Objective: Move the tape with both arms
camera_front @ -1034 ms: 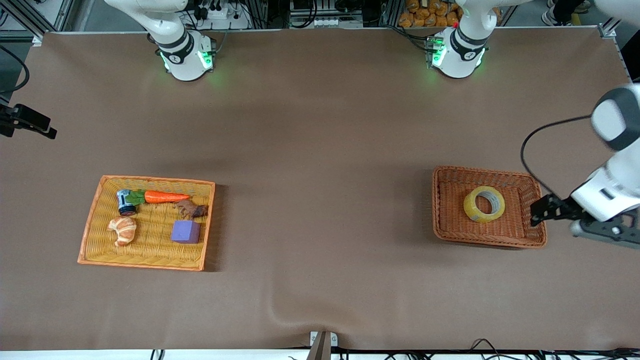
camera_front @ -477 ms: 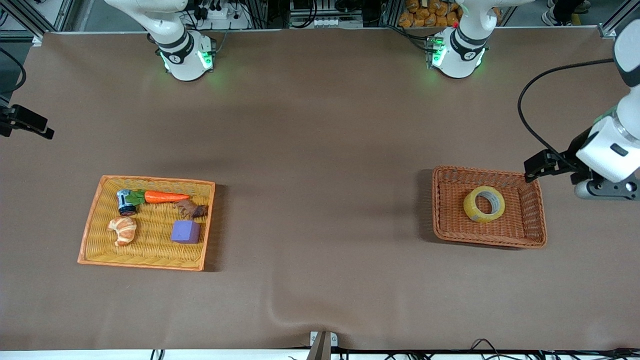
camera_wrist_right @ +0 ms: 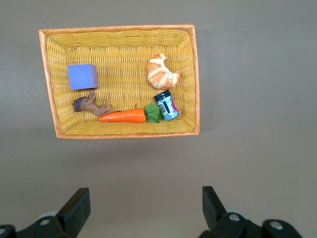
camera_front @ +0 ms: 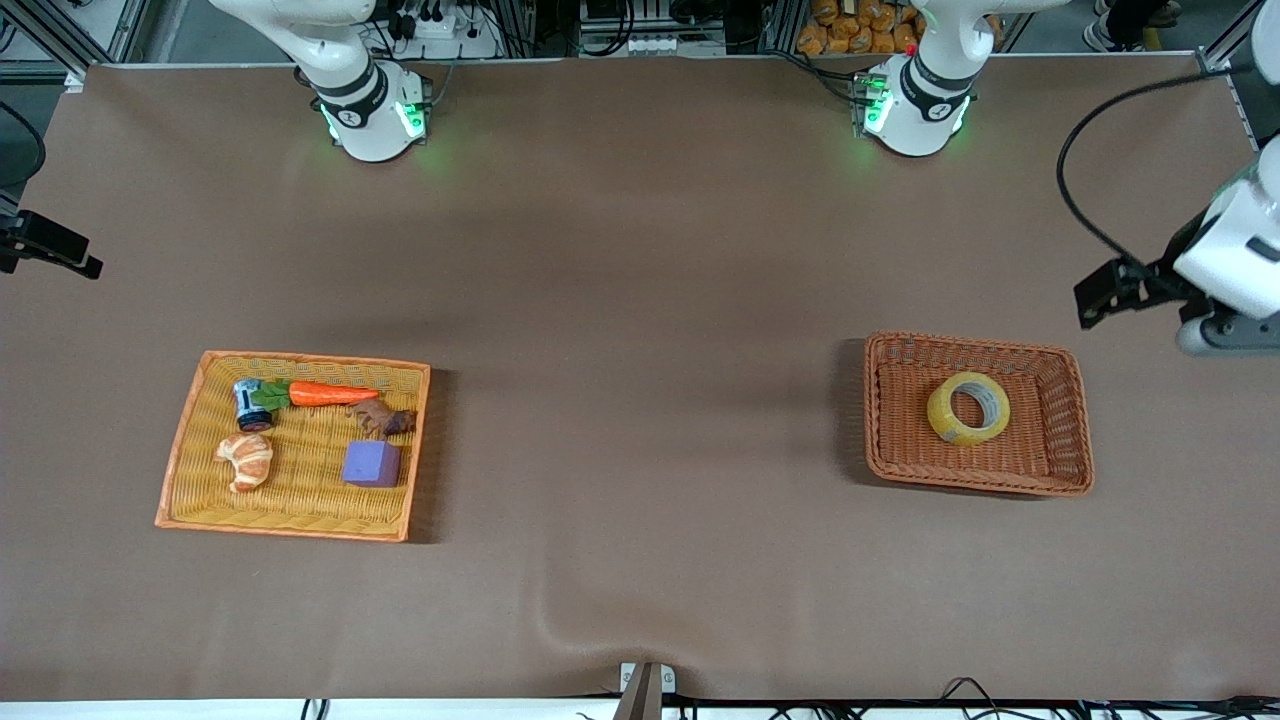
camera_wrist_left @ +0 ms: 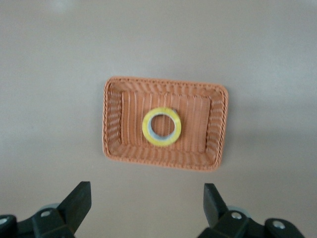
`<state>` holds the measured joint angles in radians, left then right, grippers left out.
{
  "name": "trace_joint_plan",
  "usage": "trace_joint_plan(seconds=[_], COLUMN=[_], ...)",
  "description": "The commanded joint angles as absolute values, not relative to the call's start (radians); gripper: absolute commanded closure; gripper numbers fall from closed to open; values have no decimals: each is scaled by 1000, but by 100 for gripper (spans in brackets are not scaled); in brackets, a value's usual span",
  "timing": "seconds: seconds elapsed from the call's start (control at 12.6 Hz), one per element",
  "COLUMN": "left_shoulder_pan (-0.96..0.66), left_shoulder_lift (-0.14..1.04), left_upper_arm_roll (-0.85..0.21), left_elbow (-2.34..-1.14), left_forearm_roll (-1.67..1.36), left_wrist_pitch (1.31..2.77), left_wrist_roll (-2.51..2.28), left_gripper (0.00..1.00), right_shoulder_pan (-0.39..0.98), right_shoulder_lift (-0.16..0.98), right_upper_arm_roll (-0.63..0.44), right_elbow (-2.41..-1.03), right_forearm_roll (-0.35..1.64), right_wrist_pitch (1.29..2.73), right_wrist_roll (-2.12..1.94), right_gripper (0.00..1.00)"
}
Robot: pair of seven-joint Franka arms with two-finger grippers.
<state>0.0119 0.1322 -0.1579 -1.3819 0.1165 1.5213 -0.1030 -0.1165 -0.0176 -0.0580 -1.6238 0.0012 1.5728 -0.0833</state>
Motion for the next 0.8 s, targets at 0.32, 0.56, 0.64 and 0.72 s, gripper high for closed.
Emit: trace_joint_plan(seconds=[0.32, 0.56, 0.64, 0.72], left_shoulder_pan=[15, 17, 11, 6], left_shoulder_lift=[-129, -124, -120, -118], left_upper_arm_roll=[-72, -74, -71, -64], left_elbow=[-1749, -1758, -1746, -1734], left_forearm_roll=[-17, 1, 12, 14], left_wrist_pitch=[1678, 1704, 1707, 1706], left_wrist_roll=[-117, -107, -107, -104], left_gripper=[0, 0, 0, 0], right_shoulder_pan=[-137, -140, -140, -132], right_shoulder_lift=[-8, -8, -8, -8], right_upper_arm_roll=[-41, -41, -41, -41], right_elbow=[-1609, -1609, -1609, -1609], right_forearm_roll=[3, 14, 58, 69], right_wrist_pitch=[1566, 1574, 1574, 1575], right_wrist_roll=[-84, -84, -84, -83], right_gripper=[0, 0, 0, 0])
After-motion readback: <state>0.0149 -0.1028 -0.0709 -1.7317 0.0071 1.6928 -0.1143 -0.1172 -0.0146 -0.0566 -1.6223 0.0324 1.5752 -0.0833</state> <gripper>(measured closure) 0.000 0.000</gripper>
